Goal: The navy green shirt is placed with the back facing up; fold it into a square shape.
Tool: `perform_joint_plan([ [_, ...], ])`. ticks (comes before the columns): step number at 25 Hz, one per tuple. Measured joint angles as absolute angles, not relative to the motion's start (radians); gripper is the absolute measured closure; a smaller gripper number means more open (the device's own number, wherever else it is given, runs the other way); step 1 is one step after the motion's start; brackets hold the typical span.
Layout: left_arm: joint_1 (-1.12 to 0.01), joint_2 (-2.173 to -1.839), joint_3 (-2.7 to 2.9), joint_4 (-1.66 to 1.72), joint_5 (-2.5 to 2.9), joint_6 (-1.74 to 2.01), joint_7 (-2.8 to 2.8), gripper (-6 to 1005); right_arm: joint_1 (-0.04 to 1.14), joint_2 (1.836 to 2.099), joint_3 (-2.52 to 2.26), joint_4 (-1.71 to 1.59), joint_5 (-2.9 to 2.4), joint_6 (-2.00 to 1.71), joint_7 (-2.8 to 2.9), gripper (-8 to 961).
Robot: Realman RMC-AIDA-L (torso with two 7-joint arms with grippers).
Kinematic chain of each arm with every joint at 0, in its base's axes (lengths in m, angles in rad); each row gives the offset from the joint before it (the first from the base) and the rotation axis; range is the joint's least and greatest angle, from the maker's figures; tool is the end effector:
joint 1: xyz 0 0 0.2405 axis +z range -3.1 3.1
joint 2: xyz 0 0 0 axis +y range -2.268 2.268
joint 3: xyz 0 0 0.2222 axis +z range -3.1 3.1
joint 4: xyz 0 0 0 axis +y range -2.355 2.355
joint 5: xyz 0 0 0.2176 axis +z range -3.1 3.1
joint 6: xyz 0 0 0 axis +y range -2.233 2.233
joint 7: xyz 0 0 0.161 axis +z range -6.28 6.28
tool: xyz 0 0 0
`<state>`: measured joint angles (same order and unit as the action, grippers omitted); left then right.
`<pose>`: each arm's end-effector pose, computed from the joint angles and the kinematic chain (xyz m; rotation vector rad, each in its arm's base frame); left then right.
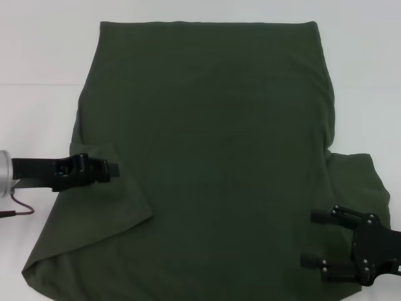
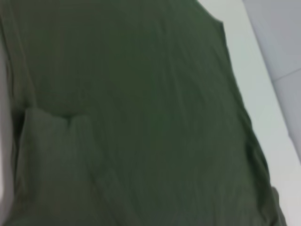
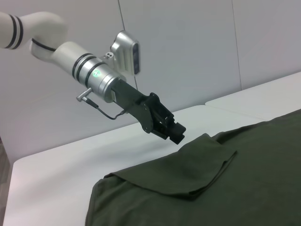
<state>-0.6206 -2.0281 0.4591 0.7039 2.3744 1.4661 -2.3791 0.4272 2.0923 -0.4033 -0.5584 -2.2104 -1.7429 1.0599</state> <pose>-0.2756 0.3542 0.0377 -2.1229 -1.8771 -0.5374 0.2762 0.2631 -0.0025 -2.7287 0.5126 0.7841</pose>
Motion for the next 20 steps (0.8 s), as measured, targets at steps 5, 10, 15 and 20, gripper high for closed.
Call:
perform_joint_plan([
  [5,-0.579,-2.02,0.459,0.703,2.28,1.498,-2.241,671,0.428,2.092,-0.401,-0.558,-2.21,-1.746,1.06,13],
  [10,-0.544,-2.021,0.468,0.701,2.248,1.598,-1.938,471,0.427,2.091,-0.394,-0.558,-2.21,-1.746,1.061,13],
  [15,-0.513,-2.03,0.472,0.724,2.248,1.672,-1.625,346,0.426,2.091,-0.391,-0.559,-2.21,-1.736,1.061,13],
  [20,-0.455,-2.056,0.461,0.742,2.221,1.708,-1.354,240,0.415,2.091,-0.38,-0.559,-2.192,-1.723,1.066,12],
])
